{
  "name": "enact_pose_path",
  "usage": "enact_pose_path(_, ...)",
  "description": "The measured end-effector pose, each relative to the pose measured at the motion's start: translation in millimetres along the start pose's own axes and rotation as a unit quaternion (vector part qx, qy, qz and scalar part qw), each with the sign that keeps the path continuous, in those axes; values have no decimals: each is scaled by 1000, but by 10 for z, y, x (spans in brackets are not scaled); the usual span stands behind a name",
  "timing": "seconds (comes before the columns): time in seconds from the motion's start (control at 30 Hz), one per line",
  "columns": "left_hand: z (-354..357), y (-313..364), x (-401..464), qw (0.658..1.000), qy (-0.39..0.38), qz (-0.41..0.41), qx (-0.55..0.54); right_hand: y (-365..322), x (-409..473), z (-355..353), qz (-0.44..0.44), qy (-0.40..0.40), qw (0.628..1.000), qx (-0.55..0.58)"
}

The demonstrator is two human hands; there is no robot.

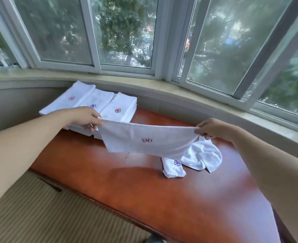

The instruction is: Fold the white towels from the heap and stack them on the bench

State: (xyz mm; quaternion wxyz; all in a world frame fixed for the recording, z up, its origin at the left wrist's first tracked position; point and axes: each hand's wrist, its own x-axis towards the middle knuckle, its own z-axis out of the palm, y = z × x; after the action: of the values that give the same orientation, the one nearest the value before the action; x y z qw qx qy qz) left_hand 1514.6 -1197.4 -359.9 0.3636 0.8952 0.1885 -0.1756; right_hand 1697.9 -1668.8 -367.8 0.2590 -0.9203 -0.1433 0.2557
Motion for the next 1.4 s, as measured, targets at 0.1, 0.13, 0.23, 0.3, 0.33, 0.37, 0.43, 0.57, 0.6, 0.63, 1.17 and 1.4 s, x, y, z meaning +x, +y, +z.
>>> enact_pose_path(0.1, -135, -1, -84, 1000, 7, -3, -3, -120, 63, -42, 15, 24, 999, 20)
enact_pose_path(0.13, -142, -17, -70, 1000, 27, 1, 6, -178, 88, -8, 15, 40, 999, 15)
enact_pose_path(0.23, -78, -121, 23, 996, 85, -4, -23, -306, 185, 144, 5, 85, 996, -36)
enact_pose_path(0.3, 24, -228, 75, 990, 126, -14, -56, -341, 261, 287, -9, 100, 993, -62)
enact_pose_path(0.33, 82, -286, 106, 987, 145, -14, -65, -350, 300, 363, -15, 104, 993, -61)
enact_pose_path(0.37, 129, -349, 140, 984, 160, -11, -74, -360, 334, 436, -19, 111, 992, -55)
enact_pose_path(0.43, 189, -453, 190, 979, 181, -8, -89, -388, 397, 567, -22, 127, 991, -40)
enact_pose_path(0.57, 242, -628, 182, 973, 206, -4, -103, -398, 461, 777, -31, 160, 987, -15)
enact_pose_path(0.6, 256, -666, 169, 974, 204, -1, -96, -382, 465, 825, -36, 165, 985, -16)
enact_pose_path(0.63, 271, -708, 153, 977, 197, 0, -85, -360, 454, 874, -44, 170, 984, -18)
enact_pose_path(1.17, 2259, -1985, -295, 967, -175, -182, -20, 979, -42, 2600, 63, -247, 956, -142)
enact_pose_path(1.4, 2158, -1951, -158, 965, -152, -208, -52, 1018, 272, 2535, 110, -227, 963, -94)
